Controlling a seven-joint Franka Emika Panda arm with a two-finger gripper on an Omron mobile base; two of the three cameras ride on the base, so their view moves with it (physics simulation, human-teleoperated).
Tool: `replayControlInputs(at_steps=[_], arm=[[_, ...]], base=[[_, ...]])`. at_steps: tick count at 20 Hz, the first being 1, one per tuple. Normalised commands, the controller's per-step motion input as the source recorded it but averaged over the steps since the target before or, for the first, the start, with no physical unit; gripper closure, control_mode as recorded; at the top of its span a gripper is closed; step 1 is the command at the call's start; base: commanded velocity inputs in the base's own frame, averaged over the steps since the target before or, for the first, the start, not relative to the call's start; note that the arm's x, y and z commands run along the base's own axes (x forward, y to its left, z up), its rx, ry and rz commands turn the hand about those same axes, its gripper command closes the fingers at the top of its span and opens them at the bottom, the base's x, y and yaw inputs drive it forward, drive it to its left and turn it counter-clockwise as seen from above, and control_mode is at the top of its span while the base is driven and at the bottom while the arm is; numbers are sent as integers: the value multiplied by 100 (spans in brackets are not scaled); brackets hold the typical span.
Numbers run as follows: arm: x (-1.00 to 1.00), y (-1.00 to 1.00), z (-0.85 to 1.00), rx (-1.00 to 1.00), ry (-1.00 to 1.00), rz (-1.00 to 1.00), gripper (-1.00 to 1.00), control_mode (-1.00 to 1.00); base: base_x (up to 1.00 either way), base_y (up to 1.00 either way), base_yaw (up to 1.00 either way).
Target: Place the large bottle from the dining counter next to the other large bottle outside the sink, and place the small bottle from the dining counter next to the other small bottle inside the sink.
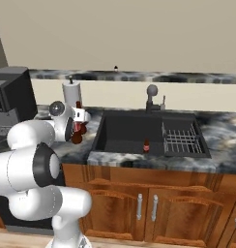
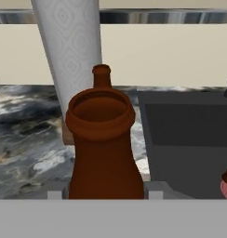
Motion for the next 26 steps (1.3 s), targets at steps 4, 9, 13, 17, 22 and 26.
replayControlInputs(at_steps=[4, 9, 13, 17, 22, 26], arm=[[0, -10, 0, 0, 0, 0, 100, -100], [0, -28, -4, 0, -1, 0, 100, -100], [0, -20, -18, 0, 0, 0, 100, -100], [0, -6, -29, 0, 0, 0, 100, -100], [0, 0, -29, 0, 0, 0, 100, -100], [0, 0, -26, 0, 0, 0, 100, -100]], base=[[0, -6, 0], [0, 0, 0], [0, 0, 0], [0, 0, 0], [0, 0, 0], [0, 0, 0]])
